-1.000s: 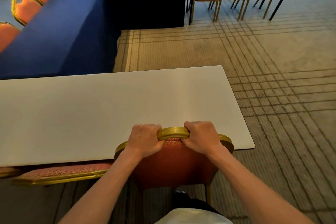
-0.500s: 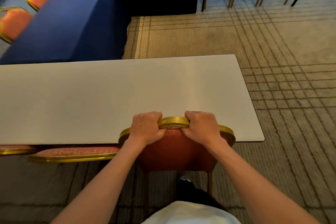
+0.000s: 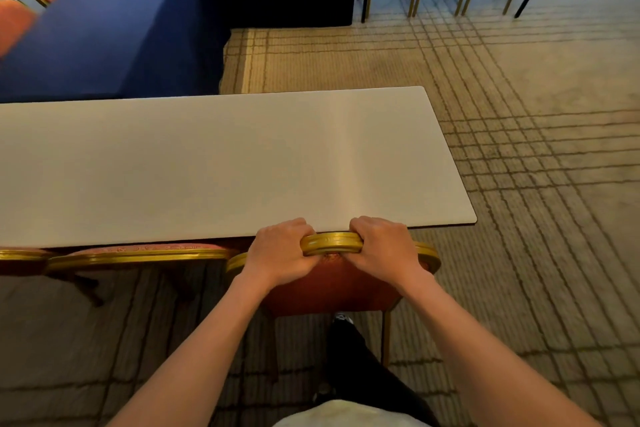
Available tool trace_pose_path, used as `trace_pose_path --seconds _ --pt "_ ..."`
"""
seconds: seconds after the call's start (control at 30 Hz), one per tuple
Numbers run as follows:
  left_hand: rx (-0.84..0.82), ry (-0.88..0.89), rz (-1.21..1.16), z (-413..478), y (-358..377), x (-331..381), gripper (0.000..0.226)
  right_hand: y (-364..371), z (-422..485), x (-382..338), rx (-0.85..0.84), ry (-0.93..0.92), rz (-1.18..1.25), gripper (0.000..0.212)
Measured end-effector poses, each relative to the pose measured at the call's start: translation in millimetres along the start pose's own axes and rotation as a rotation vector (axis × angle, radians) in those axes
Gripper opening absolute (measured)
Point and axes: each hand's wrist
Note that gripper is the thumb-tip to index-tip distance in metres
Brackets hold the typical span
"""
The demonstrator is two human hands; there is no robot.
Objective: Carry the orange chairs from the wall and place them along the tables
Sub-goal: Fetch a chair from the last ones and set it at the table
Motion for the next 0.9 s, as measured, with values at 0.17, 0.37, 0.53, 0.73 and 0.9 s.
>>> trace_pose_path --seconds 0.17,0.37,0.53,0.73,0.9 --pt "-0.073 -0.070 0.036 -51 18 20 0.049 -4 -53 -20 -0.124 0.048 0.034 0.044" --pt "-0.097 -0.124 -0.021 -112 37 28 0.037 -7 -109 -51 -0.254 0.076 0.024 0.060" --pt "-0.121 -0.152 -0.018 -162 60 42 0.038 -4 -163 -67 -0.330 0.052 -0.004 0.039" --pt "-0.174 -0.199 -0.080 -225 93 53 0.039 7 -227 -84 -0.375 0.040 0.092 0.038" --pt "-0.236 -0.271 -0.111 -278 122 67 0.042 18 -282 -100 -0.426 0.018 0.045 0.034"
Point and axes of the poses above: each hand's wrist, its own z-axis towards the middle knuckle, its own y-axis out of the palm, x = y × z, and after that the axes turned 3 degrees about -z, right-handed
